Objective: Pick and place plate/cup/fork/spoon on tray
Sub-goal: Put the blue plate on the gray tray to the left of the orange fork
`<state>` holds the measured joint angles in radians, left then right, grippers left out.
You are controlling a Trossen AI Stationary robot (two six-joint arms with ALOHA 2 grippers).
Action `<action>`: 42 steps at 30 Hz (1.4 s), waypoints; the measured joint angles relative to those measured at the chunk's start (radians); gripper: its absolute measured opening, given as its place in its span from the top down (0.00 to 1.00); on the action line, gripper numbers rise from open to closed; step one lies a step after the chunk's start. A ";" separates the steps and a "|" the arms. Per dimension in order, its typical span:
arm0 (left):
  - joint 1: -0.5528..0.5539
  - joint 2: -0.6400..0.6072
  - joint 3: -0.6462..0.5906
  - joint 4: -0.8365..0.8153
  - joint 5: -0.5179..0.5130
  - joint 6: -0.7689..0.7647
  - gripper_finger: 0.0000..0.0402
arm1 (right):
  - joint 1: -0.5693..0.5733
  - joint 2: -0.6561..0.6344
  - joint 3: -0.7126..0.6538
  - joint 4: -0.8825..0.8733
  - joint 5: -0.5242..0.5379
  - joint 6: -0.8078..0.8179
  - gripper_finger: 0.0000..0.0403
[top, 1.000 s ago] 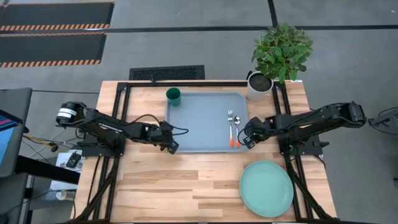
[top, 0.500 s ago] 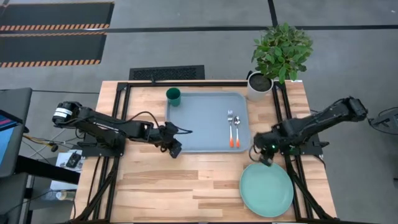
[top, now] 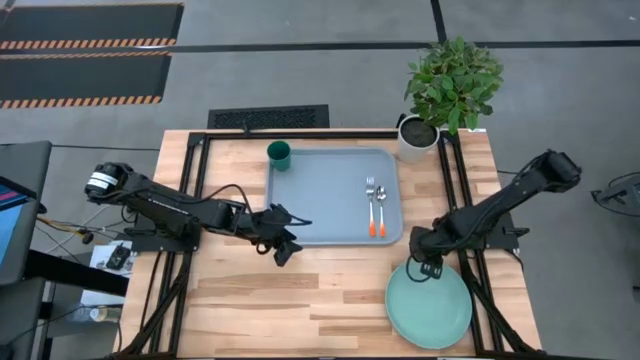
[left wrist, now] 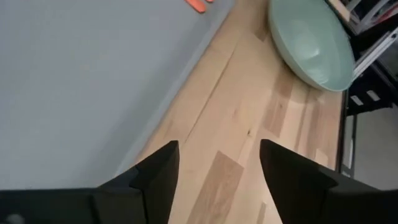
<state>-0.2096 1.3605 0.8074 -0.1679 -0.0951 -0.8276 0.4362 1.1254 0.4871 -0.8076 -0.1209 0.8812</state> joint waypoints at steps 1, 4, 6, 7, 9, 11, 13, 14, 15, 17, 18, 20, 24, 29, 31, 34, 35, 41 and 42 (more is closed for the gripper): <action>0.000 0.000 0.000 0.001 0.001 -0.004 0.47 | -0.002 0.006 -0.013 0.022 -0.013 0.007 0.47; 0.000 0.000 0.000 -0.007 0.002 -0.005 0.47 | -0.007 0.027 -0.026 0.041 -0.039 0.017 0.51; 0.000 0.000 0.000 -0.007 0.002 -0.005 0.47 | -0.005 0.028 -0.026 0.043 -0.040 0.020 0.58; 0.000 0.000 0.000 -0.009 0.003 -0.005 0.47 | -0.005 0.028 -0.026 0.044 -0.043 0.025 0.63; 0.000 0.000 0.000 -0.008 0.002 -0.009 0.47 | -0.005 0.028 -0.026 0.046 -0.047 0.042 0.77; 0.000 0.000 0.000 -0.008 0.002 -0.018 0.47 | -0.005 0.022 -0.024 0.046 -0.072 0.057 0.92; 0.000 0.000 0.000 -0.008 0.002 -0.024 0.47 | -0.004 0.023 -0.024 0.069 -0.085 0.076 0.96; 0.000 0.000 0.000 -0.008 0.002 -0.029 0.47 | -0.005 0.025 -0.023 0.077 -0.087 0.090 0.96; 0.000 0.000 0.000 -0.008 0.002 -0.033 0.47 | -0.004 0.025 -0.023 0.077 -0.088 0.105 0.95; 0.000 0.000 0.000 -0.007 0.006 -0.041 0.47 | 0.001 0.024 -0.011 0.084 -0.085 0.126 0.97; 0.000 0.000 0.000 -0.001 0.015 -0.045 0.47 | 0.006 0.025 0.003 0.087 -0.075 0.129 0.98; 0.000 -0.001 0.000 0.018 0.034 -0.060 0.47 | 0.013 0.022 0.044 0.088 -0.046 0.148 0.98; 0.000 -0.001 0.000 0.035 0.044 -0.155 0.47 | 0.014 0.022 0.151 0.034 0.070 0.227 0.99; 0.000 -0.001 0.000 0.102 -0.009 -0.317 0.47 | -0.014 0.043 0.273 -0.061 0.252 0.324 0.99; 0.000 -0.001 0.000 0.148 -0.039 -0.323 0.47 | -0.037 0.056 0.307 -0.066 0.288 0.331 0.99; 0.000 -0.001 0.000 0.229 -0.071 -0.254 0.47 | -0.075 0.091 0.340 -0.042 0.310 0.312 0.99; 0.000 -0.001 0.000 0.246 -0.079 -0.221 0.47 | -0.088 0.103 0.348 -0.032 0.310 0.294 0.99; 0.000 -0.001 0.000 0.249 -0.114 -0.060 0.47 | -0.142 0.173 0.409 0.037 0.310 0.190 0.99; 0.000 -0.001 0.000 0.240 -0.117 -0.050 0.47 | -0.148 0.183 0.420 0.044 0.310 0.177 0.99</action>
<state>-0.2100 1.3598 0.8070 0.0717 -0.2125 -0.8774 0.2883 1.3085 0.9071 -0.7632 0.1886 1.0583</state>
